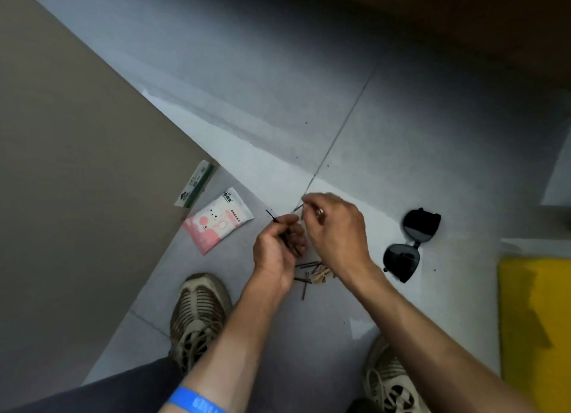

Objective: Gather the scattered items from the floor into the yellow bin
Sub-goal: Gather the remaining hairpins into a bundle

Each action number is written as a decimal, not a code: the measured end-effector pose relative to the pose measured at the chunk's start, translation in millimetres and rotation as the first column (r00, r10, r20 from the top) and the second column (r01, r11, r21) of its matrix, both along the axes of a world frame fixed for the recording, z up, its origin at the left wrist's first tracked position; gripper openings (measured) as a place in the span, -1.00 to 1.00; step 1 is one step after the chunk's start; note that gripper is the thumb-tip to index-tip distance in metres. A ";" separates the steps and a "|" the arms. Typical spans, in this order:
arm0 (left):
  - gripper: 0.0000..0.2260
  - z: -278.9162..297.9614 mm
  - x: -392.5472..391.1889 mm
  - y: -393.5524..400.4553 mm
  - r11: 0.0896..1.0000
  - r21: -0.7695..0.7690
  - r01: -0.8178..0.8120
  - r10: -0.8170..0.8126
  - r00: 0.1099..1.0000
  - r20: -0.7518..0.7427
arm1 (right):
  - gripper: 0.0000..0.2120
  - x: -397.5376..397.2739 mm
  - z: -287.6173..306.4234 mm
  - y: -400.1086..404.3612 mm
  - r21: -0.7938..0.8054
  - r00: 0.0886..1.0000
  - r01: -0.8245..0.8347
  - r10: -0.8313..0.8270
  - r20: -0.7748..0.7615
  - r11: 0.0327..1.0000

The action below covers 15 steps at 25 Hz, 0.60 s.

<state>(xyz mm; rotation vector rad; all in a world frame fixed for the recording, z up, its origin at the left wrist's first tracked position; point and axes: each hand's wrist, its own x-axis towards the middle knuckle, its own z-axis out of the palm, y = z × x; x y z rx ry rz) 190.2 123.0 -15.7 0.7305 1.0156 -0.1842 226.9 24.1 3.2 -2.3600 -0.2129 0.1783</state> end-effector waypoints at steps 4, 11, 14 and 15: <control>-0.81 -3.8 -10.5 10.1 0.956 0.180 0.232 -0.207 0.967 -0.148 | -0.74 30.1 -43.5 -7.2 -0.527 0.899 -0.421 0.418 -0.133 0.738; -0.79 -15.3 -20.5 13.4 0.971 0.124 0.203 -0.182 0.970 -0.164 | -0.89 2.1 -44.0 -19.2 -0.487 0.988 -0.154 0.143 -0.061 0.859; -0.79 -15.4 -23.7 7.0 0.968 0.139 0.210 -0.186 0.968 -0.168 | -0.77 -20.7 -40.0 -37.4 -0.505 0.989 -0.089 0.015 -0.148 0.858; -0.80 -15.5 -24.7 3.5 0.968 0.138 0.211 -0.186 0.968 -0.171 | -0.75 -26.9 -38.1 -41.6 -0.512 0.988 -0.071 -0.008 -0.151 0.856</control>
